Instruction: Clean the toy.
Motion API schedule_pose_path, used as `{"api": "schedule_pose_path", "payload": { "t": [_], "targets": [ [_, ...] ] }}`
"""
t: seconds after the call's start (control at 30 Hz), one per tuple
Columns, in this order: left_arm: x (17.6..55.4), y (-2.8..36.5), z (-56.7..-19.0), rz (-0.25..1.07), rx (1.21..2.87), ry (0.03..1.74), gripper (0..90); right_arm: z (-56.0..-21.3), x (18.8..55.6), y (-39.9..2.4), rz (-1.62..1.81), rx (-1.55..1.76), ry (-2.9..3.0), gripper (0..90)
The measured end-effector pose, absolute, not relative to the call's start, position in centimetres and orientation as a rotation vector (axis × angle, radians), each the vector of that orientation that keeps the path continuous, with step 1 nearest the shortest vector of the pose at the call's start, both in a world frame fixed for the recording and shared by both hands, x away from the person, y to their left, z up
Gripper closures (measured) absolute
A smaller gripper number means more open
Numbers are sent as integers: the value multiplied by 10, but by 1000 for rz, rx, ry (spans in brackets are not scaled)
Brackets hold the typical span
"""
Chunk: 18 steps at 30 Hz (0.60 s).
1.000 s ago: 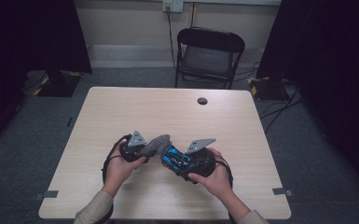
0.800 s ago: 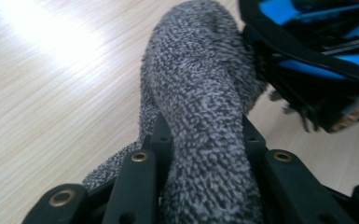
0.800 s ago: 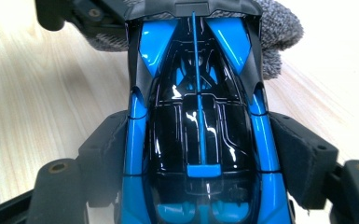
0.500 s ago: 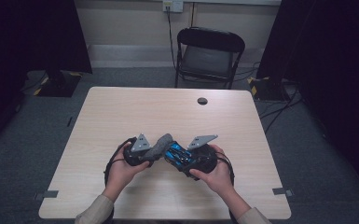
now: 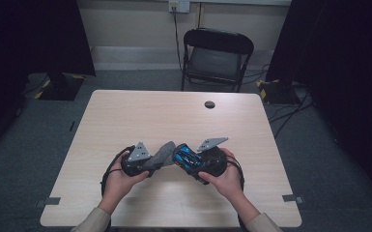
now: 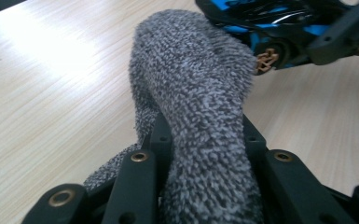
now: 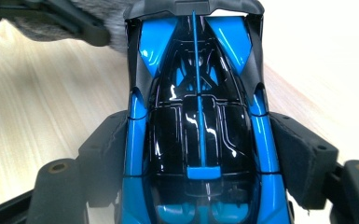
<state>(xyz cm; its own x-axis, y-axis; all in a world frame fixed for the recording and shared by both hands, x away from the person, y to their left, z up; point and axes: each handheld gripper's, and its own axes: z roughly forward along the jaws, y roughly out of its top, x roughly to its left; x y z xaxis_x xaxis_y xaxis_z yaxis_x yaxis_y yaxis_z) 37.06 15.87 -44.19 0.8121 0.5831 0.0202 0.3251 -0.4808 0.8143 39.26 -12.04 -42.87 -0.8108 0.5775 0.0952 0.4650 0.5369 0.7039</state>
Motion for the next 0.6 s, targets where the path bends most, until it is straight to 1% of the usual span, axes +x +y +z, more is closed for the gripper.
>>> {"api": "schedule_pose_path", "payload": {
  "t": [0.1,0.33,0.6],
  "targets": [
    [372,161,-441,379,2109,677,672,-429,394,-123,1134,898,2616,262],
    [390,168,-441,437,2070,789,667,-422,388,-124,1149,871,2619,263],
    [410,148,-434,448,2092,763,666,-416,380,-115,1175,802,2643,262]
  ]
}}
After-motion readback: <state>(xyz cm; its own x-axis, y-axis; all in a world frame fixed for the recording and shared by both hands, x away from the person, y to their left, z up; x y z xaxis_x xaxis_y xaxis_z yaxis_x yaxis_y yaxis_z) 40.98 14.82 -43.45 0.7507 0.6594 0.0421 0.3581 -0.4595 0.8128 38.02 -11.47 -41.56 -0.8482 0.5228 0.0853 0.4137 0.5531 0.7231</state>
